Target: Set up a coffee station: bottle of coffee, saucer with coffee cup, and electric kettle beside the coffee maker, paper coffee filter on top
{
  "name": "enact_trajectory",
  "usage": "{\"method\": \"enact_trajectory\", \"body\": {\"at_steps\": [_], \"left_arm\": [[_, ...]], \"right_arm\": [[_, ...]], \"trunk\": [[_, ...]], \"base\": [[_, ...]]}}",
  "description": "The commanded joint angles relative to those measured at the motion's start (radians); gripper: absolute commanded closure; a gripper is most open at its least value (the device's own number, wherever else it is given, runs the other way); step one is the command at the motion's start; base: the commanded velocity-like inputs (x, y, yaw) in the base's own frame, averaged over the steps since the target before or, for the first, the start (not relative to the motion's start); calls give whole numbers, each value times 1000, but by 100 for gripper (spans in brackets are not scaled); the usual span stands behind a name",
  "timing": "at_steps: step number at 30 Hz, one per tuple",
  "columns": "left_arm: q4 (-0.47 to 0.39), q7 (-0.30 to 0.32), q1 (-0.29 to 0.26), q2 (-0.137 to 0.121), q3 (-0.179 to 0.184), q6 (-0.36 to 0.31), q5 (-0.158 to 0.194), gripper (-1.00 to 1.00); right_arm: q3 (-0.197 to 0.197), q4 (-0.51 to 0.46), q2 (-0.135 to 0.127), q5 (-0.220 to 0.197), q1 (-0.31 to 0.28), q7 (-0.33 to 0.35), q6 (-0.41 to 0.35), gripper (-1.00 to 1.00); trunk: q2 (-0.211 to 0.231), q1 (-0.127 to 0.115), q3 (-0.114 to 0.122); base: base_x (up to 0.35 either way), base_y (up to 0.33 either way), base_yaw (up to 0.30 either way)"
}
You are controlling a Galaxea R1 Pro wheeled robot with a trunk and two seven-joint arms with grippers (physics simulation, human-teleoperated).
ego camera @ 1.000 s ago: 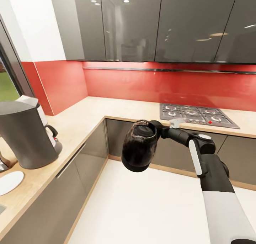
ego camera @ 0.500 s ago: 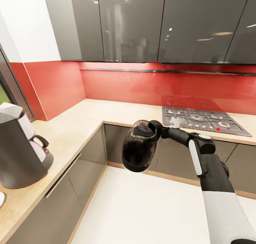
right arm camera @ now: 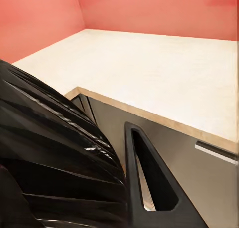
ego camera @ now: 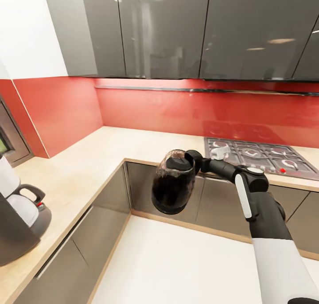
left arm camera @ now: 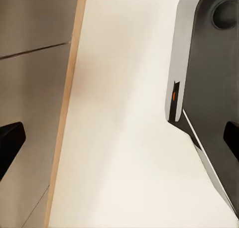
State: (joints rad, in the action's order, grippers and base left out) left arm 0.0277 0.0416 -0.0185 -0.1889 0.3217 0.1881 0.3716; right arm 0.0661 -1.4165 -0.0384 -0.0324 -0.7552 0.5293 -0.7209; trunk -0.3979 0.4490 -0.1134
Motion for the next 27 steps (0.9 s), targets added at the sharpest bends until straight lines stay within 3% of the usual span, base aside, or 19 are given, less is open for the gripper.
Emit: {"method": "enact_trajectory", "body": {"at_steps": [1, 7, 10, 15, 18, 20, 23, 27], "left_arm": [[3, 4, -1, 0, 8, 6, 10, -100], [3, 4, -1, 0, 8, 11, 12, -100], [3, -32, -1, 0, 8, 11, 14, -100], [4, -134, -1, 3, 5, 11, 18, -100], [8, -150, 0, 4, 3, 8, 18, -100], [11, -152, 0, 4, -19, 7, 34, -100], [15, -154, 0, 4, -92, 8, 102, -100], [15, -154, 0, 5, -123, 10, 140, -100]], "right_arm": [[1, -1, 0, -8, -1, 3, -8, 100], [1, 6, 4, -8, -1, 5, -7, 100], [-12, 10, 12, -10, -1, 7, -5, 100], [-161, 6, 41, -9, -1, 1, -4, 100], [-200, 2, 66, -5, -1, -10, -4, 100], [-206, -1, 86, -4, -1, -54, -6, 100], [-214, -24, 103, -6, -1, -206, -6, 100], [-216, -40, 112, -6, -1, -319, -7, 100]], "trunk": [[-2, 1, -2], [-2, 1, -2], [-2, 1, -2], [-2, 1, -2], [-2, 1, -2], [-2, 1, -2], [-2, 1, -2], [-2, 1, -2]], "base": [[257, -163, 0], [237, -191, 0], [105, -267, 0], [19, -284, 0], [3, -287, 0], [1, -288, 0], [0, -288, 0], [0, -288, 0]]}}
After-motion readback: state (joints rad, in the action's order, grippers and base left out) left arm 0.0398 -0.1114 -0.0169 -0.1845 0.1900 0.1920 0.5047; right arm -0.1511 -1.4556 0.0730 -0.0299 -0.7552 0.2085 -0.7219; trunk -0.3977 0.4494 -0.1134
